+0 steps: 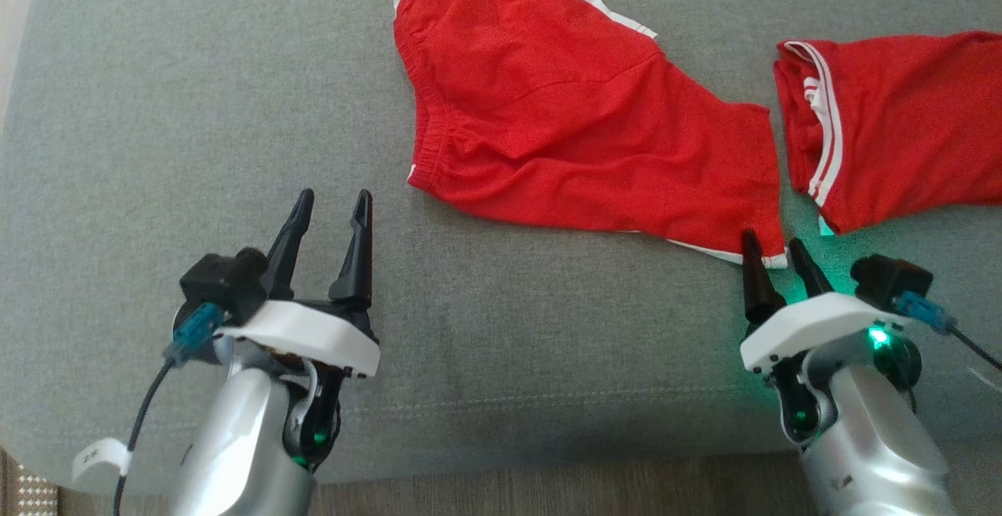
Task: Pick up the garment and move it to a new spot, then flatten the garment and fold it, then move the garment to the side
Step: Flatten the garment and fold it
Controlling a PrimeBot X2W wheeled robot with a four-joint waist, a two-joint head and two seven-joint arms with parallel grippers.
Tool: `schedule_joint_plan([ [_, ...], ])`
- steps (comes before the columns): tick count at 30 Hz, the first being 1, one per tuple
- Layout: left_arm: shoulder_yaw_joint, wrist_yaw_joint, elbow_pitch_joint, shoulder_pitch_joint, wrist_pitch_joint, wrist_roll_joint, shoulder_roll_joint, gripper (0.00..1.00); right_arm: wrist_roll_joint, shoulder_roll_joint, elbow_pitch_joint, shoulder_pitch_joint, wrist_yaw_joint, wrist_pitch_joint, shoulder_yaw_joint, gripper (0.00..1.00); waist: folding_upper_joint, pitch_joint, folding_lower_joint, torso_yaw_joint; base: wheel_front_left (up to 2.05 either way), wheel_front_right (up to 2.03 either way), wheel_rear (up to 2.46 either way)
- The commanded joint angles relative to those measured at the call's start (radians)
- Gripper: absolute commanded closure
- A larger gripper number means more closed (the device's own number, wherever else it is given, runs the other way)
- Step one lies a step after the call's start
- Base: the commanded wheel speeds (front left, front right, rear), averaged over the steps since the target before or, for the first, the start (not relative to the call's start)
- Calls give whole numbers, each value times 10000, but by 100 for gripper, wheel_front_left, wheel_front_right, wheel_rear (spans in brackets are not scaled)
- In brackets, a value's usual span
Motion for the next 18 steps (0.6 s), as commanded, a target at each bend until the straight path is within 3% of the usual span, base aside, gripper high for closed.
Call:
schedule_joint_plan([
  [1, 243, -74, -266, -405, -53, 104, 78, 0, -138, 20, 20, -286, -4, -48, 355, 0, 0, 58, 0, 22, 0, 0, 0],
  [8, 243, -115, -145, -630, -53, 172, 78, 0, -284, 20, 919, -605, -4, -39, 814, 1, 0, 196, 0, 29, 0, 0, 0],
  [9, 242, -120, -94, -671, -53, 202, 78, 0, -252, 20, 998, -646, -4, -11, 919, 73, 0, 211, 0, 19, 0, 0, 0],
  [10, 237, -128, -36, -718, -53, 230, 78, 0, -227, 20, 1051, -685, -4, -12, 1002, 100, 0, 228, 0, 3, 0, 0, 0],
  [18, -373, -557, 1164, -1496, -53, 774, 86, 0, -723, 20, 845, -1065, -4, -107, 804, 100, 0, 482, 0, -330, 0, 0, 0],
])
